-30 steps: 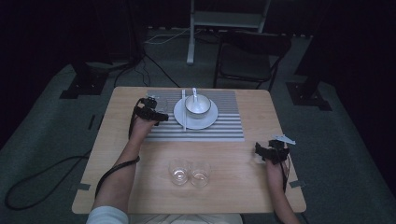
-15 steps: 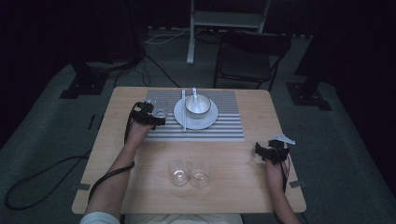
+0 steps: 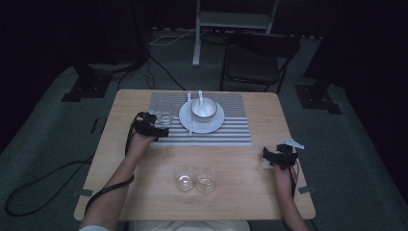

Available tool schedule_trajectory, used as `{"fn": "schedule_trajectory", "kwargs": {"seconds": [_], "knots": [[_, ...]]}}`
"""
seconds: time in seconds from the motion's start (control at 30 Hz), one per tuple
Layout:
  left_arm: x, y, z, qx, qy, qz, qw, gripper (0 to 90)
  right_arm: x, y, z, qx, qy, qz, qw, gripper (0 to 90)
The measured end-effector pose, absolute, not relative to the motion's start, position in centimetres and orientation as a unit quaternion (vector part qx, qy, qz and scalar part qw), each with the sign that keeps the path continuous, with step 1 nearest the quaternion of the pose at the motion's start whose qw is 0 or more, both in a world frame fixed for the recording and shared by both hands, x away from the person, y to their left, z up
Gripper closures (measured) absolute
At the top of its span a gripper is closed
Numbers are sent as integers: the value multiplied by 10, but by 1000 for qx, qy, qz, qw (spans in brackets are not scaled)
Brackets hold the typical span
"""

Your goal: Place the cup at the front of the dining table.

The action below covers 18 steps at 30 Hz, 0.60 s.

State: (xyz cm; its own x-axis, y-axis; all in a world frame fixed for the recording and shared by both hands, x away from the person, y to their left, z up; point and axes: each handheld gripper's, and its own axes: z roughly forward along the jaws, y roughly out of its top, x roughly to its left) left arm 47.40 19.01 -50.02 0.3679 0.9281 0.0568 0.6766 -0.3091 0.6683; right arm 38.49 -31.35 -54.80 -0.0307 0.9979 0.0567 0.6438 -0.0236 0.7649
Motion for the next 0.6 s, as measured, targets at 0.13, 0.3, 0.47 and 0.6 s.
{"fn": "schedule_trajectory", "kwargs": {"seconds": [0.13,0.3,0.47,0.6], "knots": [[464,192,-497,773,508,242,291,17,385,-314,-548,639,642,322,275,130],[455,197,-499,771,508,245,294,17,385,-314,-548,639,642,322,274,130],[448,202,-502,767,509,234,312,17,385,-314,-548,639,642,322,275,130],[445,203,-503,770,507,233,311,17,385,-314,-548,639,642,323,274,130]]}}
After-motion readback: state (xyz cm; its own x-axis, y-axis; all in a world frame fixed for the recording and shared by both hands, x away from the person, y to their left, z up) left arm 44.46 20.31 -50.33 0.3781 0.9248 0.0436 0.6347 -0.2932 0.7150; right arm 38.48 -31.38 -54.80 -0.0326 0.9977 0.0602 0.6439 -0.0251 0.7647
